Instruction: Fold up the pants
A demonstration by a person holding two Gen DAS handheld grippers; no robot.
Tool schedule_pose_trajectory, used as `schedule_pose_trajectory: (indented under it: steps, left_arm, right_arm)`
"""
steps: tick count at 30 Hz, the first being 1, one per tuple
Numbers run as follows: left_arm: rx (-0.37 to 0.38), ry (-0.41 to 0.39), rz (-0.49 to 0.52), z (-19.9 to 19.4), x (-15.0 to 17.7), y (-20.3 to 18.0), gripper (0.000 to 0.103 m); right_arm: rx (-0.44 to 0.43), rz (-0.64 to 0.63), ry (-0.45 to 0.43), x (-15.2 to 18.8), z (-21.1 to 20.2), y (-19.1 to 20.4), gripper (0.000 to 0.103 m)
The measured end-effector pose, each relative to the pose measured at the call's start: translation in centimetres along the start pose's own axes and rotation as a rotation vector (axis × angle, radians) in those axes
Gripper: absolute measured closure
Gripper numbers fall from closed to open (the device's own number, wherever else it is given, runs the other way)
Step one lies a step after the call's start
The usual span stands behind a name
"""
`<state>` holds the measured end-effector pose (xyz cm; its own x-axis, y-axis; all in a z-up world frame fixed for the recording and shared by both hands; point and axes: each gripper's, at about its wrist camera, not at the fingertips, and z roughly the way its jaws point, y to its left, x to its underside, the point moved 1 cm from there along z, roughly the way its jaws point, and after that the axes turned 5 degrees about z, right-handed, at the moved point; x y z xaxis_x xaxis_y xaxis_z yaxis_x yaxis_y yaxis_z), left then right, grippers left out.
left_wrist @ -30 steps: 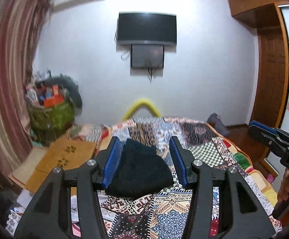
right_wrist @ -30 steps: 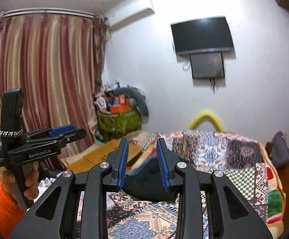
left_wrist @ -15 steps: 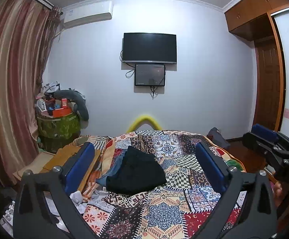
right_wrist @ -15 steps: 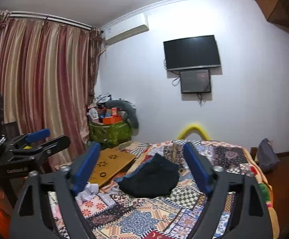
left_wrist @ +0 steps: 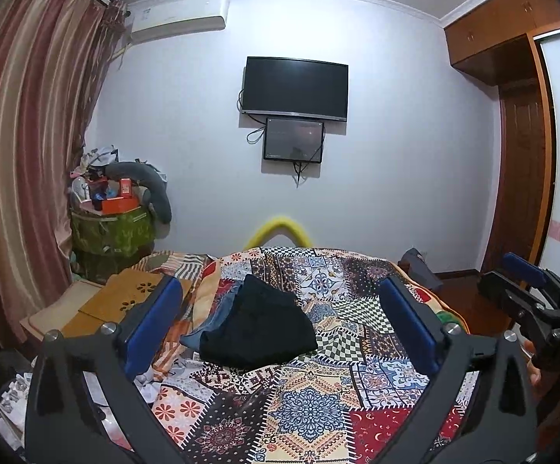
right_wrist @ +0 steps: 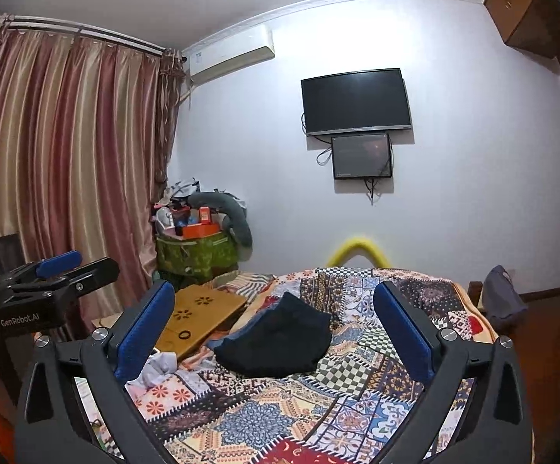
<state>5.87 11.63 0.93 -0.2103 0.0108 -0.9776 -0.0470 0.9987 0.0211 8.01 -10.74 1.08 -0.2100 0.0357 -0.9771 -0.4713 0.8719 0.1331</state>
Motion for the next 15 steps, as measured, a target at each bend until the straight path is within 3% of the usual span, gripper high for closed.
schedule_pose_trajectory:
  steps: [15]
  left_arm:
    - [-0.009, 0.026, 0.017, 0.92, 0.84, -0.27, 0.000]
  right_arm:
    - [0.013, 0.014, 0.038, 1.03, 0.11, -0.37, 0.001]
